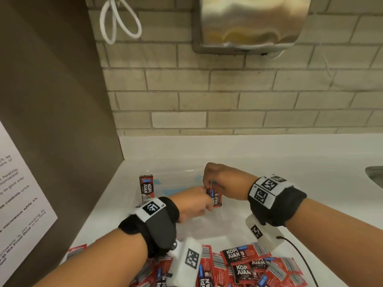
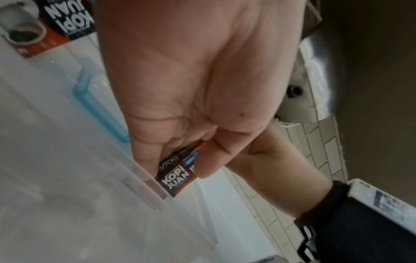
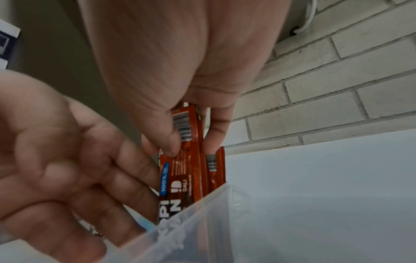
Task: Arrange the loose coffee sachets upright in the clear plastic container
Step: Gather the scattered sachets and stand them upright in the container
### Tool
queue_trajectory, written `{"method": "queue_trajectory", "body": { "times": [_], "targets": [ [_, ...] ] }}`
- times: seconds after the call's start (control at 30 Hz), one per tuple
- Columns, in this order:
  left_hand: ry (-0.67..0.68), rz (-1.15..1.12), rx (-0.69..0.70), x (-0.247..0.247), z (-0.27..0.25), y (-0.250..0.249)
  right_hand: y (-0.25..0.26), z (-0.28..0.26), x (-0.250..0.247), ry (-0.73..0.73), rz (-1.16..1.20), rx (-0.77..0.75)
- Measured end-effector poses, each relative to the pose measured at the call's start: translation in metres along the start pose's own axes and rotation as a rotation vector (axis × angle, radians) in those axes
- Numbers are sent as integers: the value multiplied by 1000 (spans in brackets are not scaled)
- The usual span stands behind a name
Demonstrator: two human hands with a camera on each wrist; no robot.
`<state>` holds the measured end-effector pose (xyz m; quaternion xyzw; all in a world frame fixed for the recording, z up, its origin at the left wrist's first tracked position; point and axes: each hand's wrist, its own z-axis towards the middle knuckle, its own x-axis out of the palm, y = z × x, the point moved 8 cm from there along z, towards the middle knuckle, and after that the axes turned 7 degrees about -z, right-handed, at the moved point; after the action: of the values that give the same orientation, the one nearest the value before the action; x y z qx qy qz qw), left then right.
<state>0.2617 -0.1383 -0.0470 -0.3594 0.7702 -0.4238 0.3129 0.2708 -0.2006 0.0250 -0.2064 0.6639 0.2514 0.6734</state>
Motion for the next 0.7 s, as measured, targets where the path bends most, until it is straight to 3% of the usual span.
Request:
{"method": "queue_trajectory", "body": {
  "times": [0.2,0.3,0.4,0.53,0.6,0.7],
  "targets": [
    [0,-88,-32,2,14,8,-7,5,2,-129,-136,-33],
    [18,-124,-30,4,19,12,-17,-1,1,-247,-104,42],
    [31,-138,-33,5,20,13,-38,-11,7,-302,92,245],
    [21,-75,-35,6,16,11,-67,-18,39,-231,593,541],
    [-8,-62,-16,6,15,8,-70,-18,57,-150,757,603],
    [-30,-81,1,7,15,5,-65,-14,67,-81,798,581]
  ]
}}
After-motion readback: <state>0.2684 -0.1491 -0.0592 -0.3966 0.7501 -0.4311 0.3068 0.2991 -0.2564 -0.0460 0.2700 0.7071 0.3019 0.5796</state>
